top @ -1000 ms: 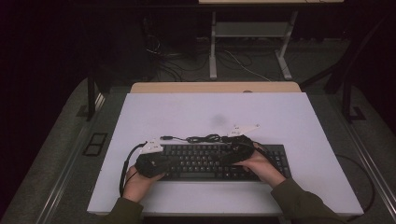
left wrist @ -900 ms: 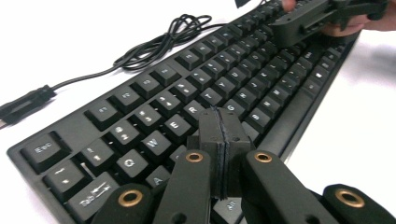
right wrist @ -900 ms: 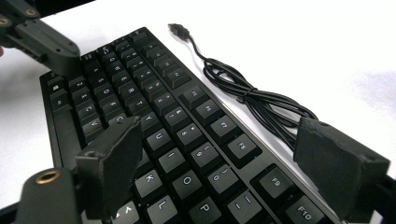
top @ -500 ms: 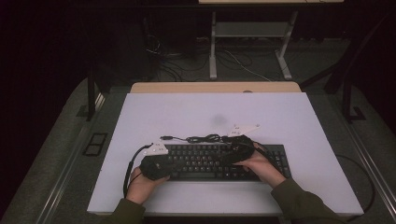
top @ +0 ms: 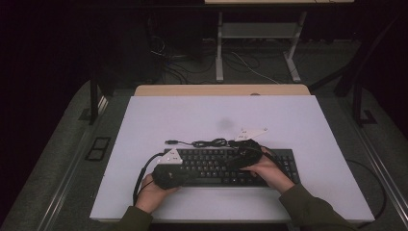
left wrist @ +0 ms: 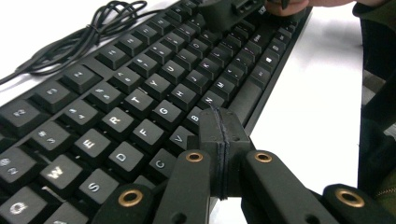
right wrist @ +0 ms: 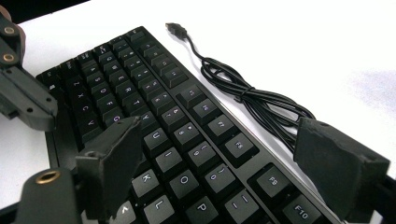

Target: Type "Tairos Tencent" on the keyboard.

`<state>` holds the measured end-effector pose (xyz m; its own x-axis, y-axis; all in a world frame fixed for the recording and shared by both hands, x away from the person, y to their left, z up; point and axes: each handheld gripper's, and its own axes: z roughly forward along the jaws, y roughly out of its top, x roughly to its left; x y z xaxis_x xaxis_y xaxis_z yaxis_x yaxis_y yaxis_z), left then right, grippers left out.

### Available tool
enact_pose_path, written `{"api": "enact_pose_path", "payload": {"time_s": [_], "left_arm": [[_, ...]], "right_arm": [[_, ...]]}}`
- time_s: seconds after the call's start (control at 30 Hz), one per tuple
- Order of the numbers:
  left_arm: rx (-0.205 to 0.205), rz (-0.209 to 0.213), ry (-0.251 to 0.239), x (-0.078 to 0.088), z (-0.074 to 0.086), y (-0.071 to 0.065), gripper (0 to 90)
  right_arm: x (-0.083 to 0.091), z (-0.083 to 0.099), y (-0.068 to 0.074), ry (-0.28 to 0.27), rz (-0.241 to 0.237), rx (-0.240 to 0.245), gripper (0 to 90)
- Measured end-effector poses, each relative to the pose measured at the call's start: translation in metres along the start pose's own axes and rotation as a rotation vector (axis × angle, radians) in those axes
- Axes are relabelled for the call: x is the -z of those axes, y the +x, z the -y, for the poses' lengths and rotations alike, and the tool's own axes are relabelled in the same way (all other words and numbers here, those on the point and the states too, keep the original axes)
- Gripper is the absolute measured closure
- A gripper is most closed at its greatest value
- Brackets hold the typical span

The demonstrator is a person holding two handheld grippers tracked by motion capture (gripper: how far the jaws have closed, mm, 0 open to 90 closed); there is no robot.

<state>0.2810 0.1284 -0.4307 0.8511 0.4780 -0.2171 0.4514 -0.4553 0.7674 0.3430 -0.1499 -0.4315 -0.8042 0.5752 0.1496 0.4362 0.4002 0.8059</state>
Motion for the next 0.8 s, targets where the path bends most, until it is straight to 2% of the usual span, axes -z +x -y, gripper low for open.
{"api": "enact_pose_path", "payload": {"time_s": [0.57,0.8], "left_arm": [[-0.029,-0.005,0.049,-0.0085,0.0017,-0.0009,89.3],[-0.034,-0.005,0.048,-0.0091,0.0016,-0.0011,89.4]], "right_arm": [[-0.0003,0.0001,0.0,0.001,0.003,0.002,15.3],[-0.0005,0.0001,0.0002,0.001,0.002,0.006,15.3]]}}
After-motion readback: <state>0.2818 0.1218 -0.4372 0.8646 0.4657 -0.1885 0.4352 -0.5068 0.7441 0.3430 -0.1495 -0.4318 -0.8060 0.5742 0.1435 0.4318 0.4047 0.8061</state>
